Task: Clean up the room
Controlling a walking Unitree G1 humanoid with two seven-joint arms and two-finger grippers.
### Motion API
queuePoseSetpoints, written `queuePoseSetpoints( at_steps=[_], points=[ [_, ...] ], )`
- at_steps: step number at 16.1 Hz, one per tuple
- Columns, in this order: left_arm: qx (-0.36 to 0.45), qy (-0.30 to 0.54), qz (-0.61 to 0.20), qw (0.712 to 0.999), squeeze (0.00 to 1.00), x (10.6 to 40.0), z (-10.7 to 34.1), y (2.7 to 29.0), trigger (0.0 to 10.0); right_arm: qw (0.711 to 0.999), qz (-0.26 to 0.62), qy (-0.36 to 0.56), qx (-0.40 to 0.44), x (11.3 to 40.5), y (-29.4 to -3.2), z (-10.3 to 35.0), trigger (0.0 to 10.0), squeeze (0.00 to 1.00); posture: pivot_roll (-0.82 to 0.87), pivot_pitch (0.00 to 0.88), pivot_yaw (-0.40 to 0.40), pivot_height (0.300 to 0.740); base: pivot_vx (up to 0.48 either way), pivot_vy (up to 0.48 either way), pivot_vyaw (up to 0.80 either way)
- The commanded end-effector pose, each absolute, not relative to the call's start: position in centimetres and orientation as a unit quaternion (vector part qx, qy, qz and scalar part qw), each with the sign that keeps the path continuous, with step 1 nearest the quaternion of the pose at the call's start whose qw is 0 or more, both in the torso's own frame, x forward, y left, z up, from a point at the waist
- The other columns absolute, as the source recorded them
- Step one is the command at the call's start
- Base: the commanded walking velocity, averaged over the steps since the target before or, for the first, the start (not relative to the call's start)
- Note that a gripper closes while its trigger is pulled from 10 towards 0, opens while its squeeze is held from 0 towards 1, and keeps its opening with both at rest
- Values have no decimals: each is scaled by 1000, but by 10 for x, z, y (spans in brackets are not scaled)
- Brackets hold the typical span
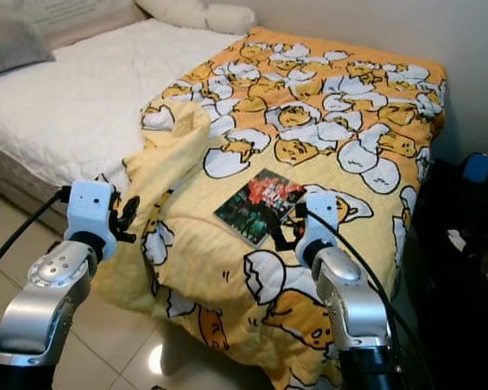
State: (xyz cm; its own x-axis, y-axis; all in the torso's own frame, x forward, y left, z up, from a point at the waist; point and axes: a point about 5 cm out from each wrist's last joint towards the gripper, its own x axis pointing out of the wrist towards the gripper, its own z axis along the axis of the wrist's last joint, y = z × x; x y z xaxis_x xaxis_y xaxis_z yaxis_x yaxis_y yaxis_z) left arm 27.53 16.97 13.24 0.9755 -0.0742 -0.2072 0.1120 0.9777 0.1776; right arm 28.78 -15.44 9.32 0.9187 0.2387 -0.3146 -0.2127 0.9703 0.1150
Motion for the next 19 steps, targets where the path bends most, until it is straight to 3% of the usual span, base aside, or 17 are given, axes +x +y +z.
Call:
queuePoseSetpoints(
  at_steps=[1, 4, 7, 15, 19],
  points=[
    [99, 100, -54, 989, 0, 275, 132, 168, 10000, 978, 119, 163, 41, 289, -154, 95, 10000, 0, -29, 0, 24, 740, 262, 0, 0],
    [101, 97, -56, 989, 0, 275, 132, 168, 10000, 977, 132, 166, 36, 286, -150, 93, 10000, 0, -34, 0, 24, 740, 262, 0, 0],
    [103, 94, -58, 989, 0, 275, 133, 168, 10000, 976, 136, 167, 36, 286, -148, 93, 10000, 0, -31, 0, 24, 740, 269, 0, -800],
    [107, 90, -59, 988, 0, 274, 133, 166, 10000, 976, 137, 166, 27, 284, -149, 92, 10000, 0, -39, 0, 29, 740, 263, 0, 0],
    [116, 93, -75, 986, 0, 272, 133, 163, 10000, 974, 139, 164, 67, 282, -150, 93, 10000, 0, -36, 0, 31, 740, 0, 0, 0]
  ],
)
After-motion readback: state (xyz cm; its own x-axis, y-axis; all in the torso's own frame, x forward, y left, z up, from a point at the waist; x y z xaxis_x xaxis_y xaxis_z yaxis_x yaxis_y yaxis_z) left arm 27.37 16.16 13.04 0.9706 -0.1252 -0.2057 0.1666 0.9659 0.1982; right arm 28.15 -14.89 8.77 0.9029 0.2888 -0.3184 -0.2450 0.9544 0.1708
